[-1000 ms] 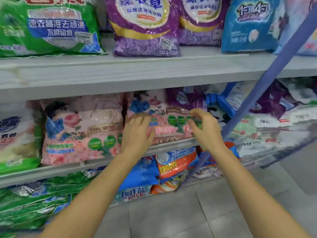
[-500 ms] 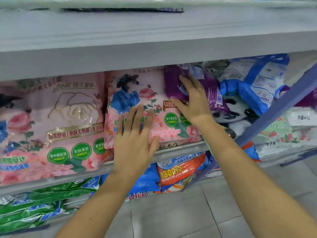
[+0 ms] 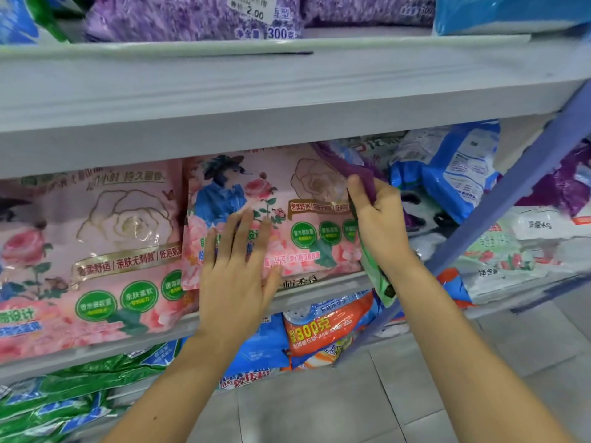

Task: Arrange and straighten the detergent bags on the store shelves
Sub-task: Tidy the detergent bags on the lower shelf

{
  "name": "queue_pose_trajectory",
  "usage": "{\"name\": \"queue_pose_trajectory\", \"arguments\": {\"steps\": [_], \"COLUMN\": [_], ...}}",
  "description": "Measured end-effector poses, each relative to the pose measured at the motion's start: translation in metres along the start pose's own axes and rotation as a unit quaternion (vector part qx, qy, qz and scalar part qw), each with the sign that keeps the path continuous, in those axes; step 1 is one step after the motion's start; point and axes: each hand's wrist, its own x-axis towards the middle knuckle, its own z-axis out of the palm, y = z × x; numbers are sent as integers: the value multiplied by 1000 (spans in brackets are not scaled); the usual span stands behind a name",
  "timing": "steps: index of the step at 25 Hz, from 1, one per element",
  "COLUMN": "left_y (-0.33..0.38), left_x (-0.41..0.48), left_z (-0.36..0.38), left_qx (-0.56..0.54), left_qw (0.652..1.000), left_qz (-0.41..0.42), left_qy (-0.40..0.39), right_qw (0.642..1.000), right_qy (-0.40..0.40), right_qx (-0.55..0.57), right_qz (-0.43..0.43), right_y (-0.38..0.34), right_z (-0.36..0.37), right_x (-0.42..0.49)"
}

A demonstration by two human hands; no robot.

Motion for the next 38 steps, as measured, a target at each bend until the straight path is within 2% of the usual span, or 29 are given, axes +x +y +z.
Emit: {"name": "queue_pose_trajectory", "arguments": {"steps": [8,11,13,14,15,17,18,20,21,22,23,25,27,30,33,38], "left_y": [-1,2,11,17,23,31,31,29,28,27,26,21,11,-10,-35,-78], "left_x": [0,5,8,5,2,-9,-16,-25,-25,-25,-23,-16,-8,5,16,32], "left_z": [-10,-27,-49,-63,-80,-109,-119,-135,-141,-148,-156,-170,-190,-216,-239,-271], "left_qx": [-56,-120,-216,-300,-396,-569,-621,-691,-711,-718,-715,-690,-676,-676,-671,-653], "left_qw": [997,989,967,938,891,771,725,653,629,620,625,662,695,715,730,750], "left_qz": [-3,-22,-69,-98,-129,-154,-148,-154,-165,-176,-184,-197,-170,-116,-96,-84], "left_qy": [-49,-80,-113,-141,-182,-243,-258,-269,-268,-262,-253,-216,-177,-133,-89,-67], "right_qw": [996,993,994,994,993,987,984,981,979,977,976,975,973,965,960,963], "right_qy": [44,38,23,12,7,10,7,0,-8,-19,-29,-28,-25,-57,-85,-134], "right_qx": [63,90,87,84,86,125,147,166,176,191,195,203,219,251,263,234], "right_qz": [45,59,62,70,78,96,102,104,101,98,96,89,70,52,39,23], "right_y": [-52,-75,-89,-96,-104,-118,-126,-144,-152,-162,-174,-197,-219,-248,-275,-316], "right_z": [-45,-57,-64,-67,-70,-72,-73,-70,-69,-67,-63,-54,-47,-36,-22,13], "right_x": [-26,-36,-42,-46,-48,-51,-52,-51,-48,-45,-40,-33,-25,-13,3,26]}}
